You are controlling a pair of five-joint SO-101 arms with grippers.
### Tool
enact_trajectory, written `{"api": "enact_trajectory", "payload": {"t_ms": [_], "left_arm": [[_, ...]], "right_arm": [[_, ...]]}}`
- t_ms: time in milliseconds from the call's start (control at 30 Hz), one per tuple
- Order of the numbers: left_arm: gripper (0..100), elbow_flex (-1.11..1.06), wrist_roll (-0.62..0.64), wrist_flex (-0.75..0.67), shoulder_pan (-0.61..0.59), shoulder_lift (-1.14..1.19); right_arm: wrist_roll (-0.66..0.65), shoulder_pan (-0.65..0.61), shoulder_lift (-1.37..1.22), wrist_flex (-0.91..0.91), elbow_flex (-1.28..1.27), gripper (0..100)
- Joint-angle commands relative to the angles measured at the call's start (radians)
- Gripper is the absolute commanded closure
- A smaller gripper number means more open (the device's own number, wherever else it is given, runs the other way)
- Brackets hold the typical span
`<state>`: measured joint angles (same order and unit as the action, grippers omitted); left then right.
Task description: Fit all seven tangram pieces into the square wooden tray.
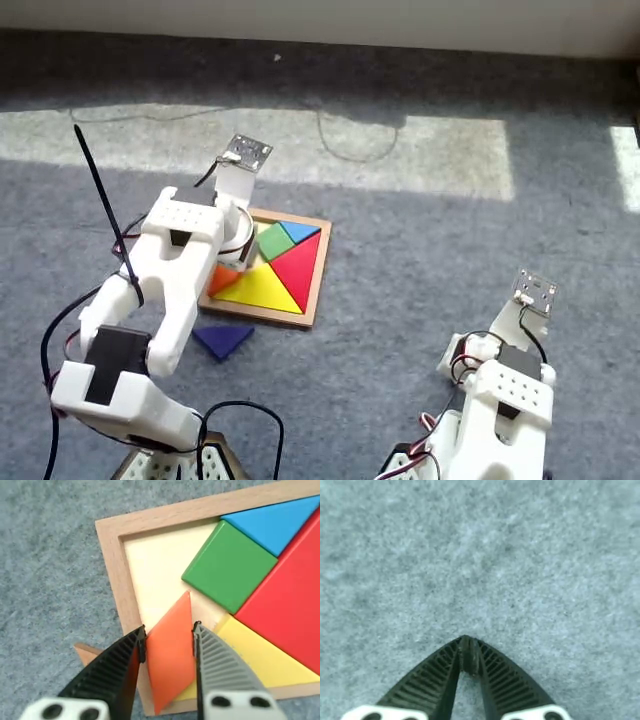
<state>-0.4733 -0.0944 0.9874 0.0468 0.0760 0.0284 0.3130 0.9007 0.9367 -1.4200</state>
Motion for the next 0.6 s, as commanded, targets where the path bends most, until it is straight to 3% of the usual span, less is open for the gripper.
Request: {"api": "enact_trajectory", "payload": {"t_ms": [0, 233, 567], "left_arm": [[77, 0.008, 0.008, -0.012, 0.012, -0.048], [79, 0.030, 0.009, -0.012, -0.022, -0.062], [79, 0.042, 0.002, 0.061, -0.211, -0.153]], "right_arm": [[-0.009, 0.019, 0.007, -0.007, -0.002, 99.4], [-0.009, 0.019, 0.007, -0.007, -0.002, 99.4], [-0.009, 0.019, 0.007, -0.007, -0.002, 99.4]]}}
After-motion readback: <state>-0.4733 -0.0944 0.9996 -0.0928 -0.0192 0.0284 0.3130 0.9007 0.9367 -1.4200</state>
